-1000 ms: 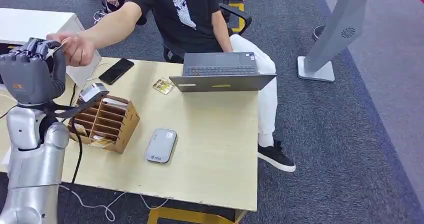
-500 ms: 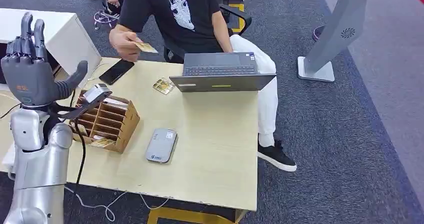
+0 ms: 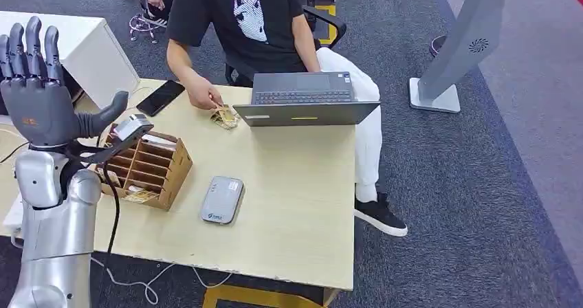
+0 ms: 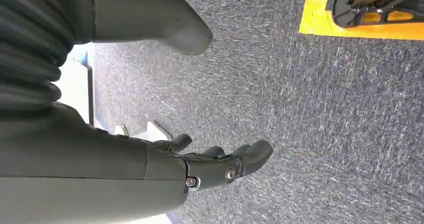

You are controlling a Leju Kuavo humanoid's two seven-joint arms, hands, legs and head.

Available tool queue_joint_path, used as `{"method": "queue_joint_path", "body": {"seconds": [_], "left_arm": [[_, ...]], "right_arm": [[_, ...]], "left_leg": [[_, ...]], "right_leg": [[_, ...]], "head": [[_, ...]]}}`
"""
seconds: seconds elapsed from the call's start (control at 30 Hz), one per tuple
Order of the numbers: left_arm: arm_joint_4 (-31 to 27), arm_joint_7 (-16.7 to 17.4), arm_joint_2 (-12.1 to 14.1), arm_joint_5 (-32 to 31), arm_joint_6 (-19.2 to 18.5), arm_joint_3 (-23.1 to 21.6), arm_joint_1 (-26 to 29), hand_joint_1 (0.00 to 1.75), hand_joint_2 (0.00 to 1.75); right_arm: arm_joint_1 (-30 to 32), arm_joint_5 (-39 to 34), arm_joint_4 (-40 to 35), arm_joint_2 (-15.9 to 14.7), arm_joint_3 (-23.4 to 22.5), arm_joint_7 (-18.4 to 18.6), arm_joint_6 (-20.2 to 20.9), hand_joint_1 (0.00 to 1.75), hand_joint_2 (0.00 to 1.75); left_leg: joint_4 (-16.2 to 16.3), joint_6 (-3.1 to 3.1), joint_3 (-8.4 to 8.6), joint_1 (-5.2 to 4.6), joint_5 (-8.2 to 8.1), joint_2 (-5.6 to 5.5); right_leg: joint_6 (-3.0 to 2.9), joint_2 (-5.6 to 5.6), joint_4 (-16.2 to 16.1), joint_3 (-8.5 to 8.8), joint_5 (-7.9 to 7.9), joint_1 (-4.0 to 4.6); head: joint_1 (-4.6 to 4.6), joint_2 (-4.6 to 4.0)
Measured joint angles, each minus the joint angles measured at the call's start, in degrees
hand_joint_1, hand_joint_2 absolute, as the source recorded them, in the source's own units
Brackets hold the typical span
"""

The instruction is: Pass the card to the sensor for recognition and then transmit it.

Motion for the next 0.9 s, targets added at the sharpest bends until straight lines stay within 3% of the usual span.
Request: {"method": "queue_joint_path", "body": {"seconds": [0.3,0.4,0.43,0.7,0.83,0.9], "left_arm": [[0.0,-0.6,-0.4,0.6,0.0,0.7,0.0,0.0,0.0],[0.0,-3.2,-1.4,5.4,0.0,1.9,0.6,0.0,0.0],[-0.5,-4.1,-2.3,7.8,0.0,2.7,1.8,0.0,1.75],[-6.6,-8.2,-6.8,13.2,0.0,7.4,14.3,0.0,1.75],[-15.1,-5.9,-9.9,12.2,0.1,12.5,27.0,0.0,1.75],[-18.1,-5.2,-10.7,12.2,0.1,15.0,30.2,0.0,1.75]], "right_arm": [[0.0,0.4,0.0,0.0,0.0,0.0,0.0,0.0,1.75],[0.0,0.6,0.0,0.0,-0.1,0.0,-0.2,0.0,1.75],[0.0,0.2,0.0,0.1,-0.3,0.0,-0.3,0.0,1.75],[0.1,-0.5,0.0,0.8,-2.1,0.0,-1.1,0.0,1.75],[0.8,-0.3,0.0,1.5,-3.1,0.5,-1.6,0.0,1.75],[1.0,-0.2,0.0,1.6,-3.4,0.7,-1.6,0.0,1.75]], "left_leg": [[0.0,0.0,0.0,0.0,0.0,0.0],[0.0,0.0,-0.01,-0.01,0.0,-0.01],[0.0,0.0,0.02,-0.03,-0.01,0.0],[-0.1,0.01,-0.02,-0.08,-0.14,0.05],[-0.1,0.02,0.13,-0.08,-0.25,0.39],[-0.1,0.04,0.03,-0.08,-0.25,0.14]], "right_leg": [[0.0,0.0,0.0,0.0,0.0,0.0],[0.0,-0.01,0.0,0.03,0.0,0.0],[0.0,0.0,0.0,0.03,-0.01,-0.03],[0.03,0.04,0.0,0.13,-0.05,-0.06],[0.03,0.42,0.0,-0.01,-0.12,-0.08],[0.15,0.15,0.0,0.0,-0.23,-0.07]], "head": [[0.0,0.0],[0.0,0.0],[0.0,0.0],[-0.04,0.0],[0.0,0.0],[0.02,0.0]]}}
